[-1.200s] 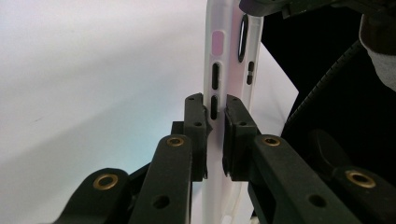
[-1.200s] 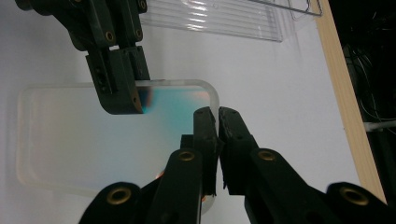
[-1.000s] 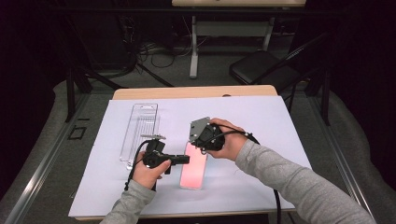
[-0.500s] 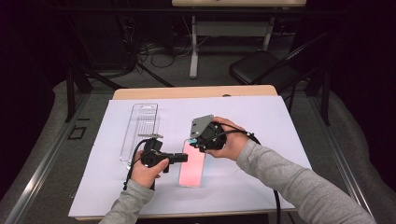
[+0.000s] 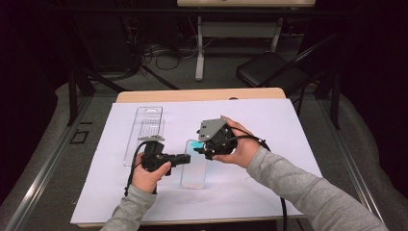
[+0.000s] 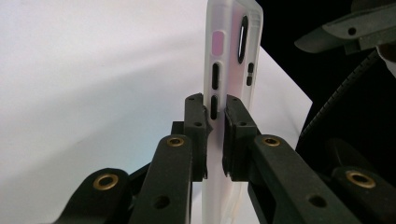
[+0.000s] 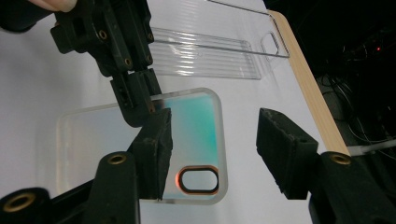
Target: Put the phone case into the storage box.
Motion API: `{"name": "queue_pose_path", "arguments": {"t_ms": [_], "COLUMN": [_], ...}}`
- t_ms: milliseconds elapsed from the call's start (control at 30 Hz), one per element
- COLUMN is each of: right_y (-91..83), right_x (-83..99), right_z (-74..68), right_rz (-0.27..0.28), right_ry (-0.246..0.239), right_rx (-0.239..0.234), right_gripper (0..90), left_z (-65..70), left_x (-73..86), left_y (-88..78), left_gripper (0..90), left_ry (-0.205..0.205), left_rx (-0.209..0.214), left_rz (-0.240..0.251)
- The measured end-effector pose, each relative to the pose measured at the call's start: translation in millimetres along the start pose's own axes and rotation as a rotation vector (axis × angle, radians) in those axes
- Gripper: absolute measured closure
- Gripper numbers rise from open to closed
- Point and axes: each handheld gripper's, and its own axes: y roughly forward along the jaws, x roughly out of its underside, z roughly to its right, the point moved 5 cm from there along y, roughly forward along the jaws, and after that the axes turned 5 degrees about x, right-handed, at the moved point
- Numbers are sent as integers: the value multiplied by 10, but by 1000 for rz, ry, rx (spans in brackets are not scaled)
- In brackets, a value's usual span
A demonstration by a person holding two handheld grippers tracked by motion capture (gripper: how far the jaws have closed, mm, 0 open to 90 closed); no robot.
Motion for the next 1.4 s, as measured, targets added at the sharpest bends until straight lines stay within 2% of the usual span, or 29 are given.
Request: {"name": "queue_pose_path", "arguments": {"t_ms": [33,367,667,733,1067,1200,1300,1400], "right_y": [-4,-69,-112,-116,-169,-206,-234,-252], "right_x": [-6,-15,7,27,145,186,230,283], "right_z": [6,21,16,12,72,80,86,85], "right_rz": [9,43,52,51,78,107,141,158], "right_ry": [-14,27,56,83,189,239,298,329], "right_rx": [3,11,24,13,23,11,-4,-5], "right_gripper": [439,395,330,313,312,313,313,315], "left_z": [0,-11,-15,-13,-13,-11,-3,13], "left_x": [-4,-45,-69,-76,-106,-118,-126,-135], "left_y": [-9,-94,-152,-162,-233,-248,-261,-270], "left_gripper": [822,823,823,823,823,822,822,822], "left_ry": [1,25,47,49,69,82,104,115], "left_rx": [-2,-18,-26,-29,-33,-35,-33,-35], "left_rz": [3,38,56,66,97,110,119,132]}}
